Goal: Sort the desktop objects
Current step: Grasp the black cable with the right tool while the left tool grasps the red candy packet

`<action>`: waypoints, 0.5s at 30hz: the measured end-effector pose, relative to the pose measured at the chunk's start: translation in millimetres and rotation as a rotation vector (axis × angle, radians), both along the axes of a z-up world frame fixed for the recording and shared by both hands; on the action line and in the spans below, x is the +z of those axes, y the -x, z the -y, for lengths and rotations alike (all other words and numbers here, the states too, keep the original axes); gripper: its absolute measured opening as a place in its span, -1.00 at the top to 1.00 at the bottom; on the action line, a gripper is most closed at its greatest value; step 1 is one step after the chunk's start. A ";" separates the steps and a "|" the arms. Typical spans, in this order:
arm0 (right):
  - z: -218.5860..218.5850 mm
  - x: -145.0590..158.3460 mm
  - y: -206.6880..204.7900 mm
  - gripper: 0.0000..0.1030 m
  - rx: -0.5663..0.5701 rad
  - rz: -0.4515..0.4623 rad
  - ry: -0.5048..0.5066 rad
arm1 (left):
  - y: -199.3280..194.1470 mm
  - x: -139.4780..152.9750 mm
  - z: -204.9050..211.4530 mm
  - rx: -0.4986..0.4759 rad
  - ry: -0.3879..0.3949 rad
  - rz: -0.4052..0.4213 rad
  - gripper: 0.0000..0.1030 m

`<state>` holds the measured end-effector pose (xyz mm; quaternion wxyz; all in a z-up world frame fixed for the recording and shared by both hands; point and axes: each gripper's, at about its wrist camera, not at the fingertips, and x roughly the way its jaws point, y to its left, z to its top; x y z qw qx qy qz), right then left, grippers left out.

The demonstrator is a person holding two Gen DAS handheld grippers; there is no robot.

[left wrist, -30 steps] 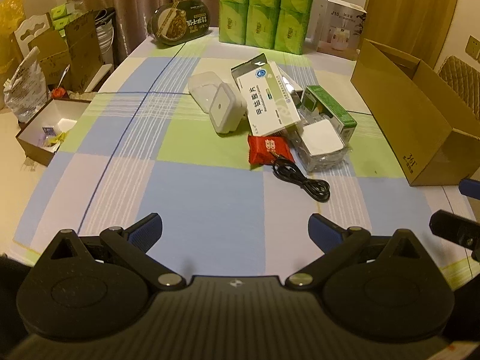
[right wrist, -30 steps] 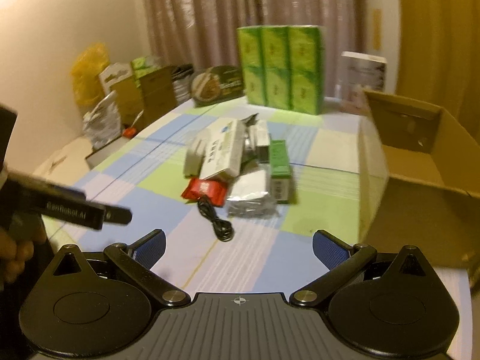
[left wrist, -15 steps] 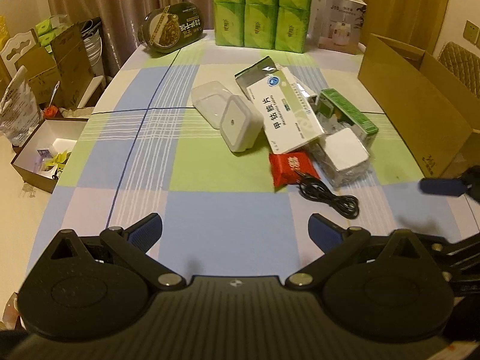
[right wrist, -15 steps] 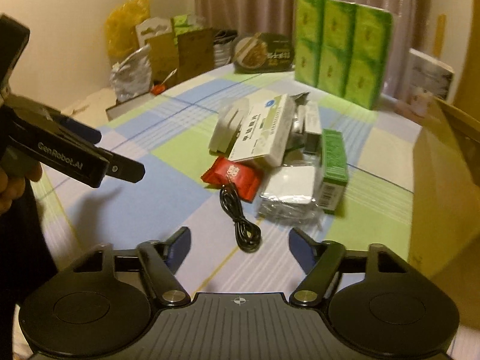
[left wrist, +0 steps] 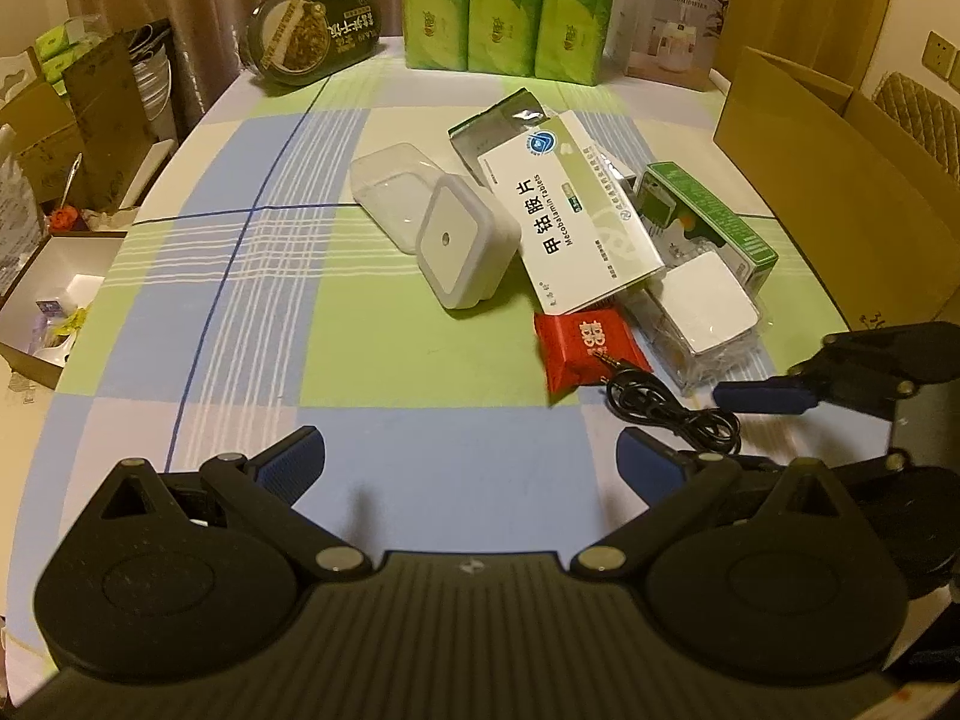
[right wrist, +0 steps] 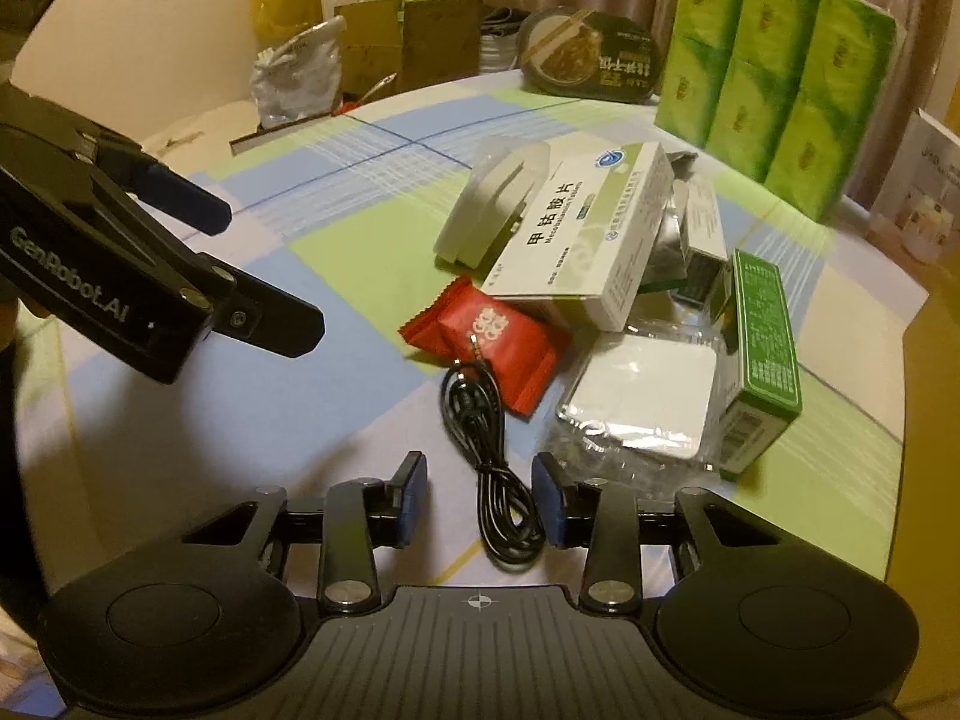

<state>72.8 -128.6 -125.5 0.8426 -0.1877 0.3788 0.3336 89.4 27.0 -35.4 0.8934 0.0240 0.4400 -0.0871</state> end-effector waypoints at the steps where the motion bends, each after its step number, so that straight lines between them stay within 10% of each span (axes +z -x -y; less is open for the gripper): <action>1: -0.5 -1.6 -2.4 0.51 -0.002 -0.004 0.000 | -1.4 -0.7 0.3 -0.001 0.002 -0.001 -0.97; 15: 30.5 12.6 13.2 0.80 -0.081 0.002 -0.016 | -16.4 -10.6 17.1 -0.055 0.016 0.002 -0.97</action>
